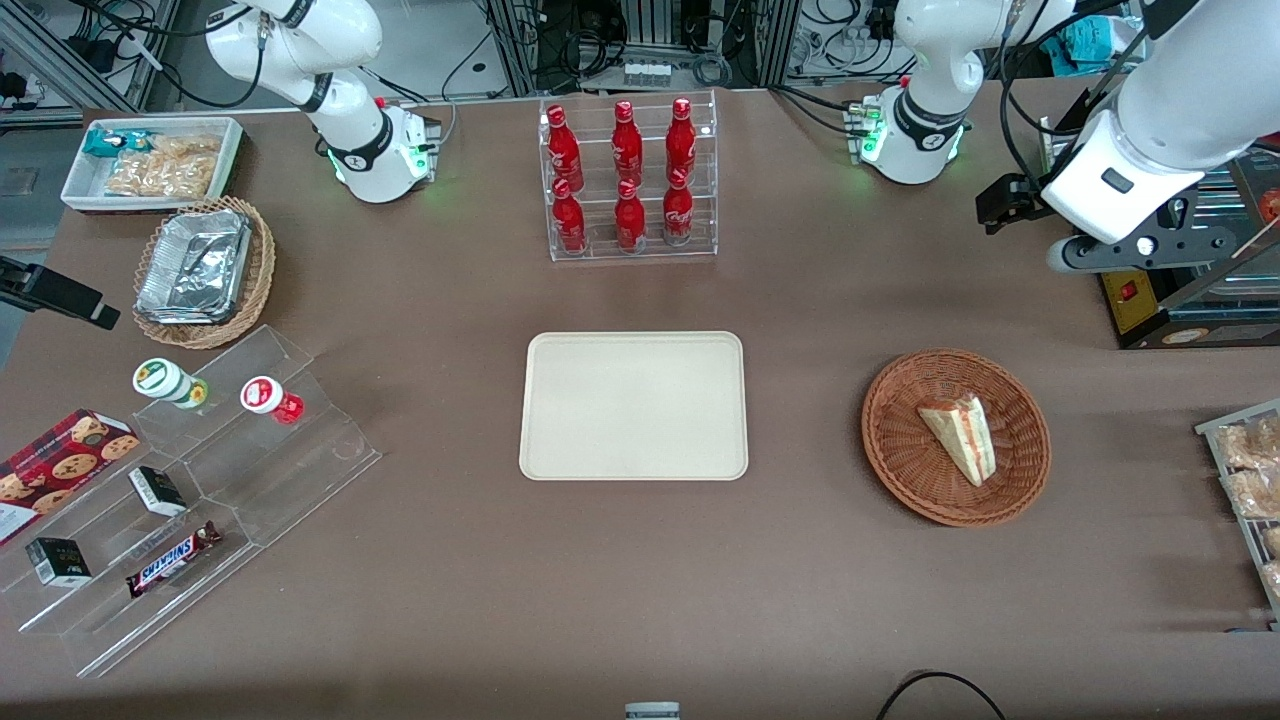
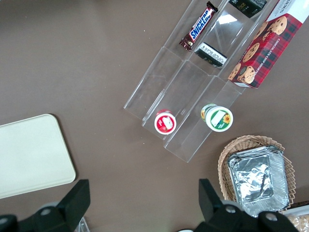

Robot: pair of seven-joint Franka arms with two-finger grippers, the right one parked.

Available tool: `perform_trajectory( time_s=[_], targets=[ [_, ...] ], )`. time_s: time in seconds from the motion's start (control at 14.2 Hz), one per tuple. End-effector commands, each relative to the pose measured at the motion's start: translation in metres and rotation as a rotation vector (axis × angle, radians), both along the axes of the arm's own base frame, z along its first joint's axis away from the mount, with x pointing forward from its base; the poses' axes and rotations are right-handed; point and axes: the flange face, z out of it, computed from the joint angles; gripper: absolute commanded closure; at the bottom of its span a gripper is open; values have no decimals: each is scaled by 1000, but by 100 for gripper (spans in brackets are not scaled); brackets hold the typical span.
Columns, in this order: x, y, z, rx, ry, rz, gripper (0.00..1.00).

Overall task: Place sandwich from basket to tray
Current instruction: 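Move the open left gripper over the sandwich in the wicker basket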

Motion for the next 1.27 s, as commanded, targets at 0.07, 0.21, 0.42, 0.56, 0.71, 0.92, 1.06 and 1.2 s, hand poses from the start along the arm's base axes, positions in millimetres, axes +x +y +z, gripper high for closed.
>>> perform_trajectory(
  time_s=[0.07, 0.21, 0.42, 0.56, 0.71, 0.92, 1.06, 1.2],
  targets=[
    [-4, 0, 7, -13, -20, 11, 0],
    [-4, 0, 7, -12, -24, 13, 0],
    [2, 3, -9, -7, 9, 17, 0],
    [7, 3, -38, 3, 39, 18, 0],
    [12, 3, -78, 15, 63, 24, 0],
    [19, 4, -165, 30, 31, 117, 0],
    [26, 13, -215, 62, 8, 332, 0],
    [34, 11, -257, 66, -26, 438, 0]
  ],
)
